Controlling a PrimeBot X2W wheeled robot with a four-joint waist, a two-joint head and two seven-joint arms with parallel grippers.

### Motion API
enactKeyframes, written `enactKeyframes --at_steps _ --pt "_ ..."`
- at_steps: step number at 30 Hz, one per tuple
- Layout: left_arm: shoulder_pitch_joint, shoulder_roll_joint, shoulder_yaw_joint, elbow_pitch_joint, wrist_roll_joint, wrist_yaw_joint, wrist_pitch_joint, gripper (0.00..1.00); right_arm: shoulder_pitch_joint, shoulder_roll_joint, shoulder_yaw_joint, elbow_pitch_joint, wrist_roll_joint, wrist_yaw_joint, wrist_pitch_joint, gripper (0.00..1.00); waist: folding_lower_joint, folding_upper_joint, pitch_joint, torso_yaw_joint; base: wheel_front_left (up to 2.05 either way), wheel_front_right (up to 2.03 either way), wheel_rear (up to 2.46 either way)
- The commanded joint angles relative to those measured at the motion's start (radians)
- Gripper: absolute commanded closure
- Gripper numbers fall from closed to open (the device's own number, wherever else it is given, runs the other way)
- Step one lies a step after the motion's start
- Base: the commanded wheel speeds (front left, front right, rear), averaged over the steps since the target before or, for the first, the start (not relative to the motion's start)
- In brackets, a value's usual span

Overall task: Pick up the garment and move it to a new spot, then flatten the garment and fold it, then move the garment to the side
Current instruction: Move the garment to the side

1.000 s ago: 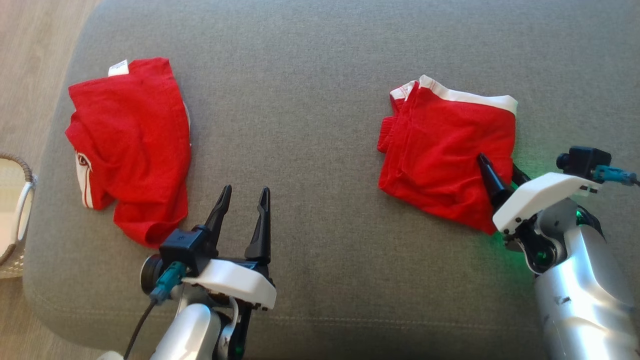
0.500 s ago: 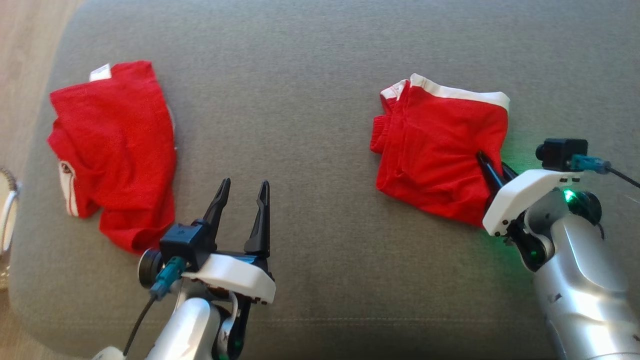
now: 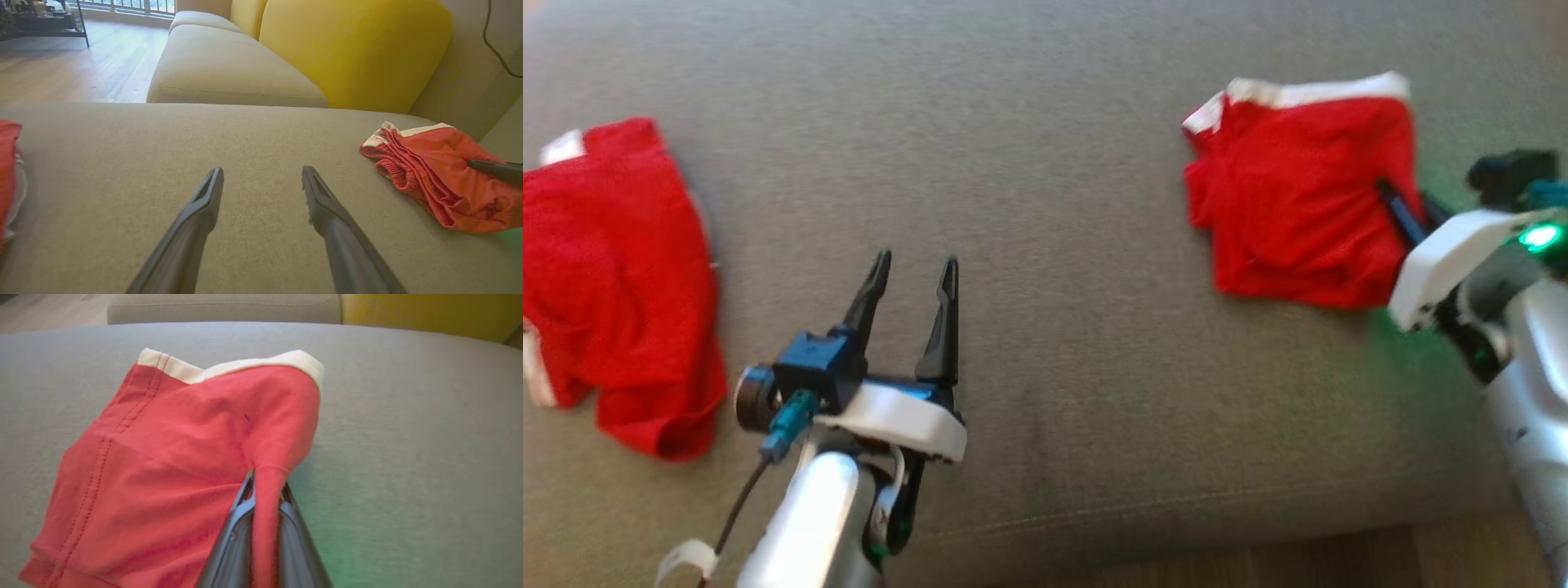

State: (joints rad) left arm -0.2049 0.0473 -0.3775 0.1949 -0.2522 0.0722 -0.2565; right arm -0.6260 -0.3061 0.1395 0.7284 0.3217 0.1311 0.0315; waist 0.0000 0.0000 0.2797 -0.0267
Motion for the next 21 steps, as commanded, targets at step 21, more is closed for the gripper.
enactKeyframes --at_steps 21 --pt "-0.184 0.003 0.034 -0.047 0.099 -0.064 -0.005 0.0 -0.264 -0.194 0.019 0.079 0.102 0.0 -0.12 1.0 0.0 0.0 0.191 -0.17 0.0 0.0 0.0"
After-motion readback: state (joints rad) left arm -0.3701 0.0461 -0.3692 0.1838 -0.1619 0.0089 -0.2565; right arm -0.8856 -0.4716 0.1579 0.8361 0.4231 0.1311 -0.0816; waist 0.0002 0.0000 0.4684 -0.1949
